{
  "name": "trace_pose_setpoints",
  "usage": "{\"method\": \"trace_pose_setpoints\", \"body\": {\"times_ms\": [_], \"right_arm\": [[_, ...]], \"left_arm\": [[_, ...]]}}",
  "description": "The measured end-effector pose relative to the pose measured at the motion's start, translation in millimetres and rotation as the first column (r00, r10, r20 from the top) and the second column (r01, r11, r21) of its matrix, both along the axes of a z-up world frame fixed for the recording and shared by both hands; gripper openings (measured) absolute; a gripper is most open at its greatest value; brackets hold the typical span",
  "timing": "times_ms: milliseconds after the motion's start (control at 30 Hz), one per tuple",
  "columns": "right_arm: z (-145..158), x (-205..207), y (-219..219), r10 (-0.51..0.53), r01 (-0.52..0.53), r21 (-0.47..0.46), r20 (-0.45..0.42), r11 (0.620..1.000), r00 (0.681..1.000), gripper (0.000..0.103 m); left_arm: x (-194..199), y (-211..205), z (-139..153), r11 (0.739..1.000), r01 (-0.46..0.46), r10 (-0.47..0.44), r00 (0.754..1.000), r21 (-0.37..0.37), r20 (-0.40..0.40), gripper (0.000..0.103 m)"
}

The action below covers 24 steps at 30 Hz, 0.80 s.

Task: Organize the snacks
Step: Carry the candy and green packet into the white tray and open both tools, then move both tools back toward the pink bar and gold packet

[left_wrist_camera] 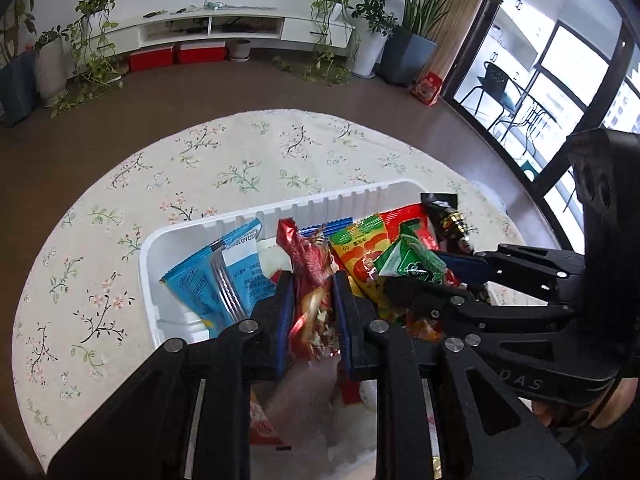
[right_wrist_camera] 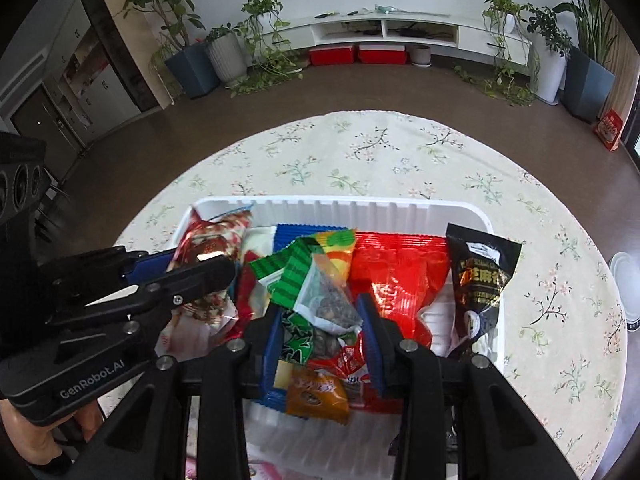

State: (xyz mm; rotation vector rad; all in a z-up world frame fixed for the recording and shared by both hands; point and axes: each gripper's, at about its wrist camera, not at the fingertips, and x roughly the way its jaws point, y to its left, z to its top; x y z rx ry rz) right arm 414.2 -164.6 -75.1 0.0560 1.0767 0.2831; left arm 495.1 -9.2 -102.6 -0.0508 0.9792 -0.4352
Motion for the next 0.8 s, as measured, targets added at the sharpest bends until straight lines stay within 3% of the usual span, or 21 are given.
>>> {"method": "trace_pose_setpoints", "body": {"times_ms": [200, 500, 800], "right_arm": [[-2.6, 0.8, 8.4, 0.018, -0.017, -0.066, 0.022, 0.998, 1.0, 0.039], [-0.6, -0.6, 12.7, 0.03, -0.027, -0.105, 0.026, 0.994, 0.999, 0.045], [9.1, -6.0, 9.5, 0.017, -0.012, -0.131, 0.044, 0.991, 0.999, 0.047]], "left_arm": [[-3.6, -2.2, -10.7, 1.0, -0.016, 0.016, 1.0, 0.019, 0.008, 0.018], [-17.5, 1.5, -3.7, 0.999, -0.023, 0.022, 0.999, 0.027, 0.031, 0.023], [-30.6, 5.7, 6.7, 0.999, -0.034, 0.033, 0.997, 0.011, 0.064, 0.058]]}}
